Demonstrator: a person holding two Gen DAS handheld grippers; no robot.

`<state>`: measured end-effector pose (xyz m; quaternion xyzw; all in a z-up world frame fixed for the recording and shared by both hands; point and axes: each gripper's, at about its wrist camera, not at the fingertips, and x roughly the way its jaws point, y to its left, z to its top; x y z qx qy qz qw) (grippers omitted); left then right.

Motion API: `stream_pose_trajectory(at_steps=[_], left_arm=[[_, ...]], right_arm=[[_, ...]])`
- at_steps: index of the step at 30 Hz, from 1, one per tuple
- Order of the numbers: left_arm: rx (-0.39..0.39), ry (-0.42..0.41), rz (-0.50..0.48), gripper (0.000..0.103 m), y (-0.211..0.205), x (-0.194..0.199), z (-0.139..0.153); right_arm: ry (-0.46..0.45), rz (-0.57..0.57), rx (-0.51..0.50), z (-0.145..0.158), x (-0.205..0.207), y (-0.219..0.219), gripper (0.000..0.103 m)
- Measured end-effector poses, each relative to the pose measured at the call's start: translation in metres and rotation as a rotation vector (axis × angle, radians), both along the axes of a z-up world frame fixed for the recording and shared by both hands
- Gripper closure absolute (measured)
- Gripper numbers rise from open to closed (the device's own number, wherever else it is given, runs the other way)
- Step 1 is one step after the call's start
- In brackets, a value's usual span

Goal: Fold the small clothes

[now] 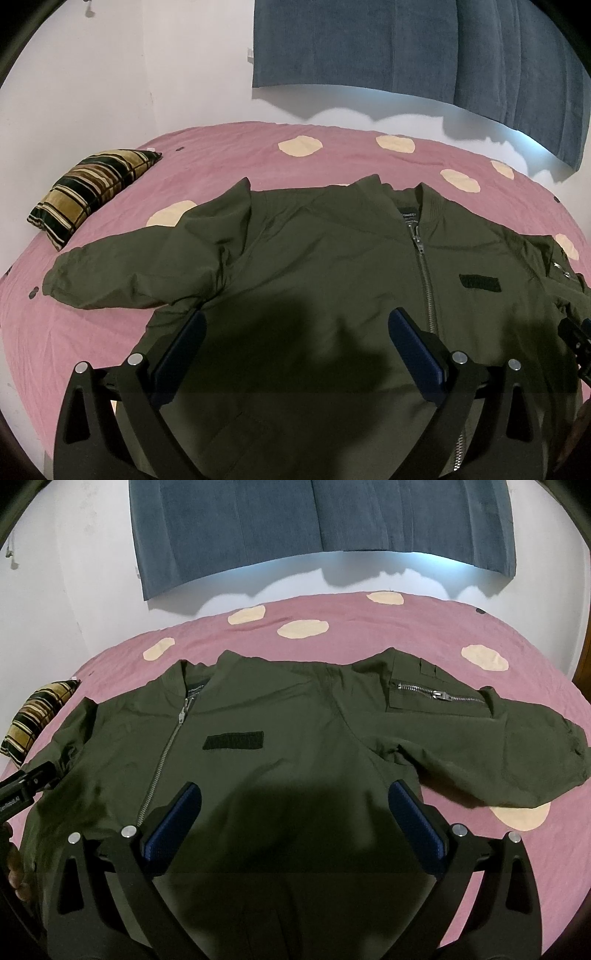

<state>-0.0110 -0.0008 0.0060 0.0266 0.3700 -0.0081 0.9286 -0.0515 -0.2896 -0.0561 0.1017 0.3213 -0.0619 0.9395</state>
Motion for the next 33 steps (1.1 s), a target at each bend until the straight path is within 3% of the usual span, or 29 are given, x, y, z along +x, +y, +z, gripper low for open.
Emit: stream_pose_trajectory(at_steps=[13, 19, 25, 29, 33], left_arm=[[-0.002, 0.005, -0.005, 0.005, 0.001, 0.001, -0.001], [-0.019, 0.002, -0.003, 0.005, 0.006, 0.003, -0.001], [-0.030, 0.012, 0.035, 0.005, 0.017, 0.012, -0.007], [-0.033, 0.032, 0.069, 0.005, 0.026, 0.020, -0.013], [-0.040, 0.043, 0.074, 0.005, 0.028, 0.024, -0.016]], right_arm=[[0.001, -0.002, 0.005, 0.001, 0.000, 0.000, 0.002], [-0.005, 0.012, 0.083, 0.009, -0.007, -0.023, 0.002], [-0.046, -0.117, 0.209, 0.027, -0.038, -0.117, 0.002], [-0.058, -0.350, 0.270, 0.022, -0.073, -0.214, 0.002], [-0.047, -0.569, 0.399, 0.001, -0.109, -0.303, 0.003]])
